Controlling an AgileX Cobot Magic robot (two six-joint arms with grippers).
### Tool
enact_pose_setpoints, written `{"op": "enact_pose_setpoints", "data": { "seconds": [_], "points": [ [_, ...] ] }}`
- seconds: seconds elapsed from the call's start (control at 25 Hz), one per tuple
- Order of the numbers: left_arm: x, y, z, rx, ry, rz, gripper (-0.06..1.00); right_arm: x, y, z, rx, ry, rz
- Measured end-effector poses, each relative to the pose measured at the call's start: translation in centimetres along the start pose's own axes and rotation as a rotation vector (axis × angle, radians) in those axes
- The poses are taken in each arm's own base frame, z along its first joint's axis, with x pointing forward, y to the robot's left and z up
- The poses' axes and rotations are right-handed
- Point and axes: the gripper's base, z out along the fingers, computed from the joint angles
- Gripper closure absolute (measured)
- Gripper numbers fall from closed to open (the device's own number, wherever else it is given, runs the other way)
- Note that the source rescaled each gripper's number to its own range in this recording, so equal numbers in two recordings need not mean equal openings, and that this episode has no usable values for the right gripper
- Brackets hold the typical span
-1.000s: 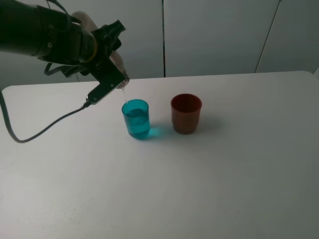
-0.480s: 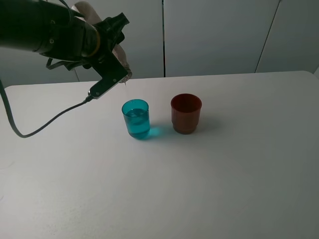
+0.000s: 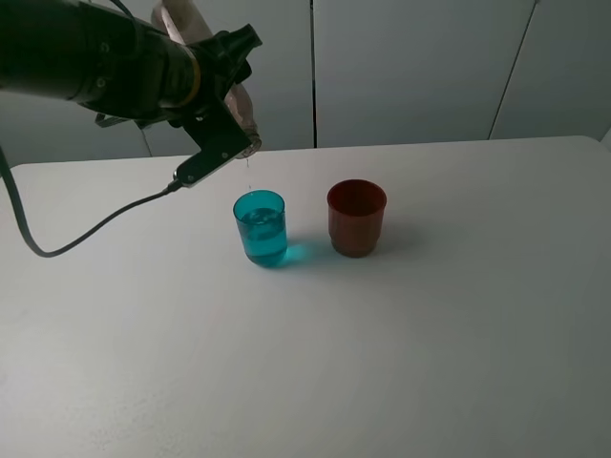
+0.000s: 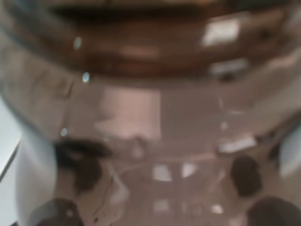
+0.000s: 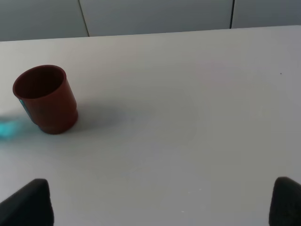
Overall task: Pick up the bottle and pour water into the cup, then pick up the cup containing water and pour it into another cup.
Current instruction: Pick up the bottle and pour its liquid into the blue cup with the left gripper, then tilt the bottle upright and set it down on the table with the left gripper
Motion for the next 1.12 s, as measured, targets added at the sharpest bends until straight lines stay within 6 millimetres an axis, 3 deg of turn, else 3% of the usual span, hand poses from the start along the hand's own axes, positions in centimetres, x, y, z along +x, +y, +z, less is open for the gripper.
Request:
{"op": "enact_pose_setpoints", "data": {
  "seconds": [0.36, 0.72, 1.12],
  "points": [
    [-0.2, 0.1, 0.0, -0.006, -0.019, -0.121, 0.94, 0.0, 0.0, 0.0, 0.000, 0.000, 0.000],
    [-0.4, -0.6, 0.2, 0.056, -0.075, -0.462, 0.94, 0.0, 0.0, 0.0, 0.000, 0.000, 0.000],
    [1.6, -3.0, 1.7, 0.096, -0.115, -0.954, 0.94, 0.0, 0.0, 0.0, 0.000, 0.000, 0.000]
  ]
}}
